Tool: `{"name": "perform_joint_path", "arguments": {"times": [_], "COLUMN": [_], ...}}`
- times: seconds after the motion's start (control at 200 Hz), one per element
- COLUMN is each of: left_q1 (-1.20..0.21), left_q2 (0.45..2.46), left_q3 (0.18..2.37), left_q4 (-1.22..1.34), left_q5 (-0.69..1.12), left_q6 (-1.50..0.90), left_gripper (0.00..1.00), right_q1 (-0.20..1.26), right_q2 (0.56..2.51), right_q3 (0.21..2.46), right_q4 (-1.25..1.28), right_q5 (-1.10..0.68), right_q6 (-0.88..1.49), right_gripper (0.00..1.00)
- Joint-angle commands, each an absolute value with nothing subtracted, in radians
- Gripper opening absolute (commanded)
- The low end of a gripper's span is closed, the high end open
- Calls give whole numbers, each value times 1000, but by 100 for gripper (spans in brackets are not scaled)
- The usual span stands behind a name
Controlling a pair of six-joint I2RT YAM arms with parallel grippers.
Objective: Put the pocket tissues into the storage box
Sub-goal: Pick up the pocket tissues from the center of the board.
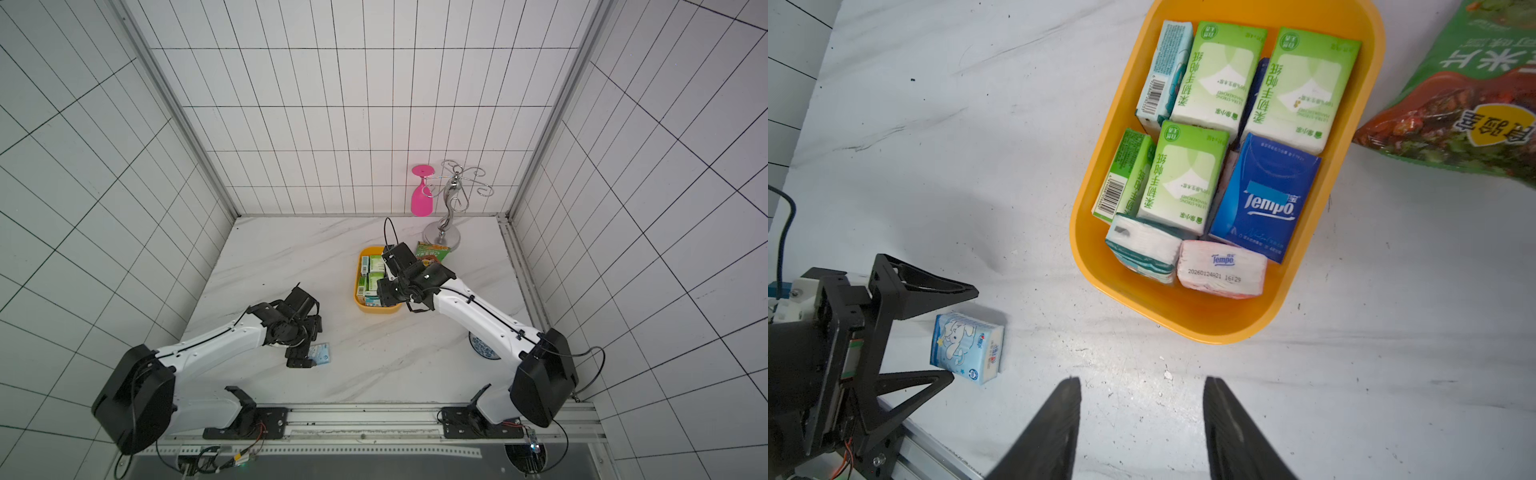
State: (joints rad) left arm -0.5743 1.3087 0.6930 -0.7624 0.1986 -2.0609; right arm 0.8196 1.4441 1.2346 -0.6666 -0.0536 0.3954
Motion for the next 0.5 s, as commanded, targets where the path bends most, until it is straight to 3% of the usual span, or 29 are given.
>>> {"name": "perform_joint_path", "arguments": {"times": [0.0,0.105,0.26,0.495], "left_q1": [-577,-578,-579,-574], "left_q2": [1327,1331,1338,1383], "left_q3": [691,681,674,660], "left_q4": [-755,-748,-744,-721], "left_q5": [195,193,185,226], "left_q6": [-2083,-2080,-2072,-2049], "left_gripper": [93,85,64,66], "right_q1": [824,821,820,816], "right_q2": [1425,1427,1432,1432], "right_q3": [1209,1210,1216,1223], "right_q4": [-693,-698,-703,-708], "right_q5": [-17,-8,-6,3], "right_q6": [385,386,385,384], "right_gripper": [51,51,51,52]}}
